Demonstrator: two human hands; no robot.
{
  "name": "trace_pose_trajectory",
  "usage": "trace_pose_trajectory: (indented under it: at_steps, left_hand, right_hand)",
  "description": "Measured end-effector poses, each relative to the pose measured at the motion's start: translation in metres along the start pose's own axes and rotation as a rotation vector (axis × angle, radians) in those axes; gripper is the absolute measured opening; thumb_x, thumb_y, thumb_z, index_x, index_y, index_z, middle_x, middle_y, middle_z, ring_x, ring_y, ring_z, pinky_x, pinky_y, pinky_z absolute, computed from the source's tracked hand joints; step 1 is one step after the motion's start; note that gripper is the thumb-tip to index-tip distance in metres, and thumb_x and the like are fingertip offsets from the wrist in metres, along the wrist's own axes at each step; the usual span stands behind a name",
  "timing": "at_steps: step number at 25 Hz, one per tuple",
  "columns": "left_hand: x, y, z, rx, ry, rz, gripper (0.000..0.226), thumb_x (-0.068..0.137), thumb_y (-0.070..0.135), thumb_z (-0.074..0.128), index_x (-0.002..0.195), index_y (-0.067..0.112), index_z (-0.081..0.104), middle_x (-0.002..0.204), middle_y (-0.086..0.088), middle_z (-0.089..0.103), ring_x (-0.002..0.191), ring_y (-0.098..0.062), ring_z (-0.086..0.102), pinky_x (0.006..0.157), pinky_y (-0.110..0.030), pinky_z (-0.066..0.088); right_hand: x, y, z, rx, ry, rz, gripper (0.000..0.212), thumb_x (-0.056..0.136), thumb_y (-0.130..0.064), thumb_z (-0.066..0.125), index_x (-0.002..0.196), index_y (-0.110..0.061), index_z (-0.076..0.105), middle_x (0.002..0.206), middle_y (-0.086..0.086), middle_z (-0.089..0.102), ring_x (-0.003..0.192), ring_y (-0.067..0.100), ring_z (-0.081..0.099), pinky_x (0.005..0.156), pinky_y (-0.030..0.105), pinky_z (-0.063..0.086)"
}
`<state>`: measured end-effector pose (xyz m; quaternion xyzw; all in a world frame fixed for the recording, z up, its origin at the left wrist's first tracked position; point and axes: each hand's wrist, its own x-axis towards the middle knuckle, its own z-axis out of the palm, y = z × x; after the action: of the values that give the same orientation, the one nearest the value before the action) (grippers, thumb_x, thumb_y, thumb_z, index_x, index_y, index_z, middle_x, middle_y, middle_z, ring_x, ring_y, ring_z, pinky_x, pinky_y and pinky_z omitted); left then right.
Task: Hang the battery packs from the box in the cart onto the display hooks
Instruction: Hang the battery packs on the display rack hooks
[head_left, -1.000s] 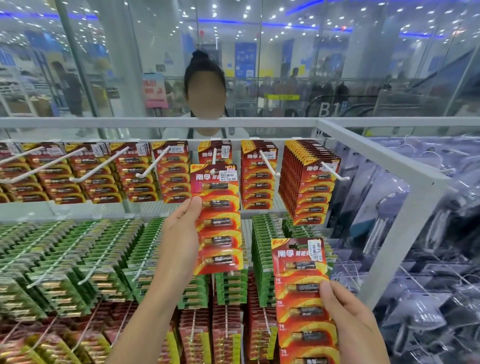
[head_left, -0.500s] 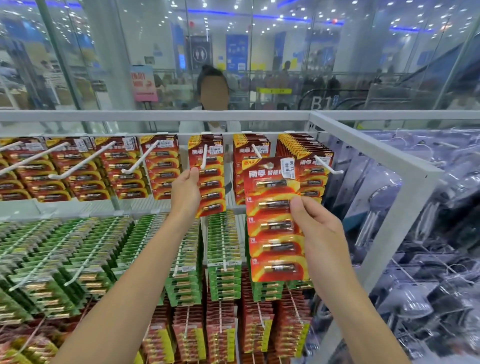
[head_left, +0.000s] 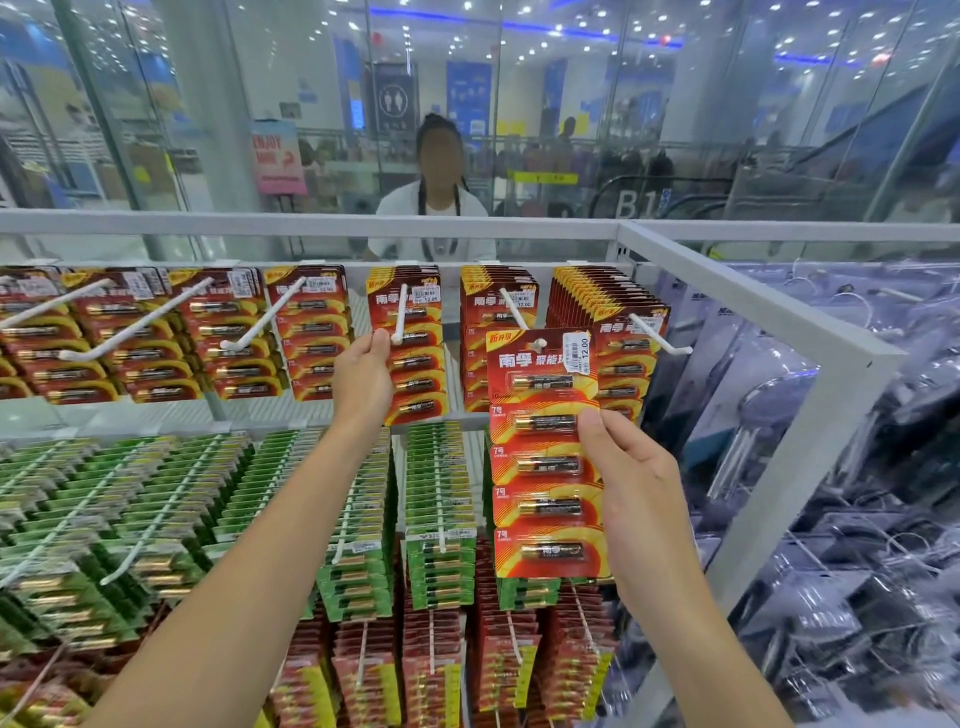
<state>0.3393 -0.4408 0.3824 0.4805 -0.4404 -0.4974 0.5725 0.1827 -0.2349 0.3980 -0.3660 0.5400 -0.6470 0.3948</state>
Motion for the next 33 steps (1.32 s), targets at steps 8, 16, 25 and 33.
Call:
trace_pose_trajectory:
  at_steps: [8, 16, 25, 33]
  left_hand:
    - [0.002, -0.005, -0.005, 0.054, 0.055, 0.091, 0.028, 0.108, 0.032, 0.054, 0.086, 0.028, 0.069, 0.075, 0.008, 0.074, 0.057, 0.0, 0.071, 0.048, -0.017, 0.052]
    - [0.0, -0.013, -0.009, 0.202, 0.13, 0.199, 0.023, 0.108, 0.027, 0.055, 0.095, 0.015, 0.07, 0.074, 0.009, 0.061, 0.055, 0.004, 0.059, 0.046, -0.005, 0.037]
    - [-0.044, -0.049, -0.037, 0.2, 0.077, 0.17, 0.03, 0.104, 0.042, 0.059, 0.126, 0.025, 0.069, 0.121, 0.01, 0.071, 0.116, -0.012, 0.066, 0.106, -0.045, 0.053]
    - [-0.182, -0.116, -0.021, 0.133, -0.132, -0.077, 0.021, 0.105, 0.034, 0.055, 0.113, 0.029, 0.074, 0.115, 0.009, 0.075, 0.113, -0.013, 0.069, 0.106, -0.04, 0.051]
  right_hand:
    - [0.035, 0.0, 0.017, -0.086, -0.007, 0.019, 0.036, 0.109, -0.036, 0.046, 0.093, -0.028, 0.077, 0.093, 0.002, 0.079, 0.086, 0.026, 0.077, 0.075, 0.046, 0.064]
    - [0.14, 0.028, 0.047, -0.187, 0.08, -0.04, 0.034, 0.111, -0.029, 0.041, 0.09, -0.011, 0.061, 0.048, -0.013, 0.042, 0.042, 0.006, 0.034, 0.04, 0.02, 0.027]
    - [0.119, 0.054, 0.03, -0.206, 0.161, -0.081, 0.028, 0.107, -0.037, 0.051, 0.126, -0.022, 0.065, 0.103, -0.014, 0.065, 0.09, -0.001, 0.06, 0.07, 0.016, 0.044]
    - [-0.022, 0.118, -0.085, -0.186, 0.181, 0.102, 0.018, 0.101, -0.034, 0.062, 0.117, -0.033, 0.072, 0.114, -0.022, 0.073, 0.108, -0.007, 0.065, 0.095, 0.02, 0.049]
